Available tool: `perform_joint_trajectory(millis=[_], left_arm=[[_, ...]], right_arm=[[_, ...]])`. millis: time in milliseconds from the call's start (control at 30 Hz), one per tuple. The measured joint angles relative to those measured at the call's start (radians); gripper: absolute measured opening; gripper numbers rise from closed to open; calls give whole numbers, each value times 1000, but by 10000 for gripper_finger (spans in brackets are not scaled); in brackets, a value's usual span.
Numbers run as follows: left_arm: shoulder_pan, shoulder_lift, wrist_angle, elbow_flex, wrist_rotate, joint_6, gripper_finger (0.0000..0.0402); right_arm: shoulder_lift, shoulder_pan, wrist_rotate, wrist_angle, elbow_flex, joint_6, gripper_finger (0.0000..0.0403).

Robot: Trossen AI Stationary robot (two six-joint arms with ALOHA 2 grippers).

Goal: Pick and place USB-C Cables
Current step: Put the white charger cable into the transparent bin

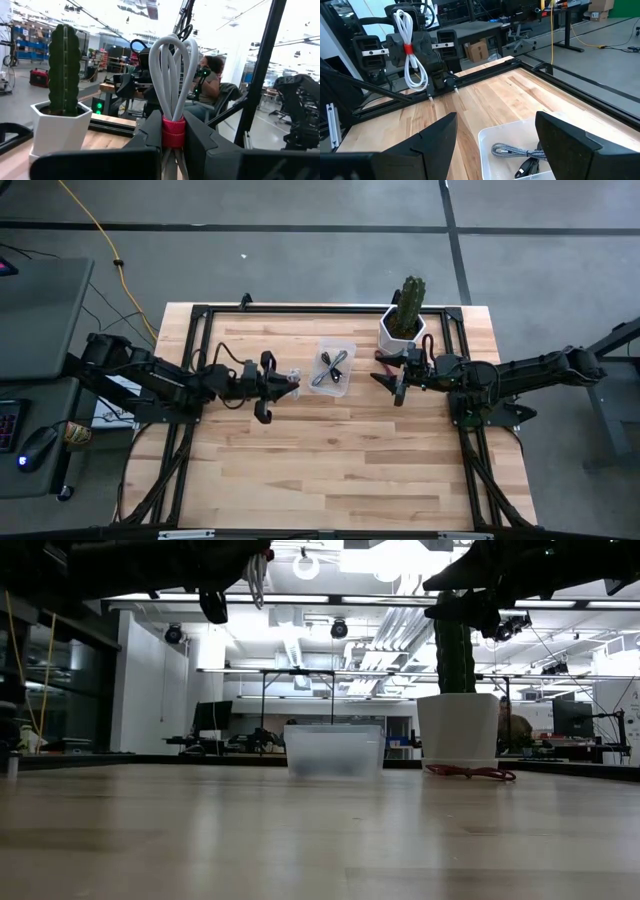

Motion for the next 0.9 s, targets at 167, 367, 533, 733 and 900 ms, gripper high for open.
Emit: perform_joint_trajectory(millis=[167,367,533,733,900], left_arm=[[0,1,-8,0,0,0,21],[0,1,-9,0,0,0,21],[0,1,-9,1,0,-11,21],[0,78,-4,49,0,-35,21],[0,177,-1,115,0,-35,21]], right_arm=[[0,0,0,0,0,0,261],[0,0,1,0,0,0,261],[15,0,19,31,0,9,261],[191,0,22,239,0,-3,261],[368,0,-51,420,35,-81,261]])
